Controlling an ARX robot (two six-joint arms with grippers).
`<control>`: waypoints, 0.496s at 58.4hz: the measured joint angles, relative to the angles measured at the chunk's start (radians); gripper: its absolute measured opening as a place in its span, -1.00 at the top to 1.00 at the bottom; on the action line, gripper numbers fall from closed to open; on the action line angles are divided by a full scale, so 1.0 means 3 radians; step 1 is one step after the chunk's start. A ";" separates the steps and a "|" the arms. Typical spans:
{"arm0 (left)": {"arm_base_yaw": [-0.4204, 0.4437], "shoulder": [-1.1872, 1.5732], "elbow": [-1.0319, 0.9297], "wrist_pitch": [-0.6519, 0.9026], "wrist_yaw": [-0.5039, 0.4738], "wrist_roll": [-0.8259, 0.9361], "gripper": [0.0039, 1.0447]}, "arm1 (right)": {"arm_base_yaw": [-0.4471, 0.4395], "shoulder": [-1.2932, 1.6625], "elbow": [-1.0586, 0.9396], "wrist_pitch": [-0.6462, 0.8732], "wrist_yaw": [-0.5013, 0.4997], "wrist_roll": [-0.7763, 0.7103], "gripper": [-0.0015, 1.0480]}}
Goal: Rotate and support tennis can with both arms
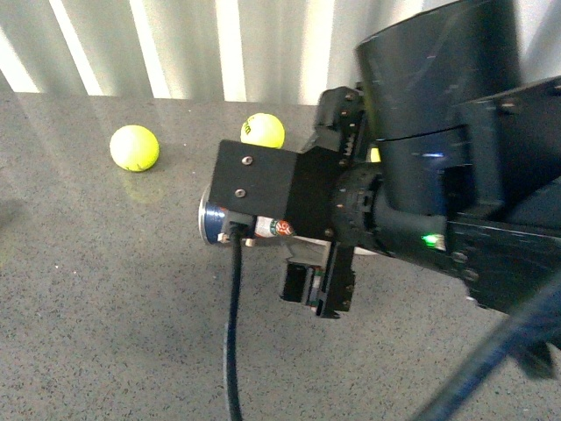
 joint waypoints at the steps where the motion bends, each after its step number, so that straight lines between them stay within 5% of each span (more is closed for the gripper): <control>1: 0.0000 0.0000 0.0000 0.0000 0.0000 0.0000 -0.87 | -0.0034 -0.0062 -0.0071 0.0038 0.0019 0.0034 -0.86; 15: 0.0000 0.0000 0.0000 0.0000 0.0000 0.0000 -0.87 | -0.0778 -0.1030 -0.0814 0.0394 0.0628 0.0665 -0.86; 29: 0.0000 0.0000 0.0000 0.0000 0.0000 0.0000 -0.87 | -0.1890 -0.2557 -0.1095 -0.0056 0.1105 0.1359 -0.86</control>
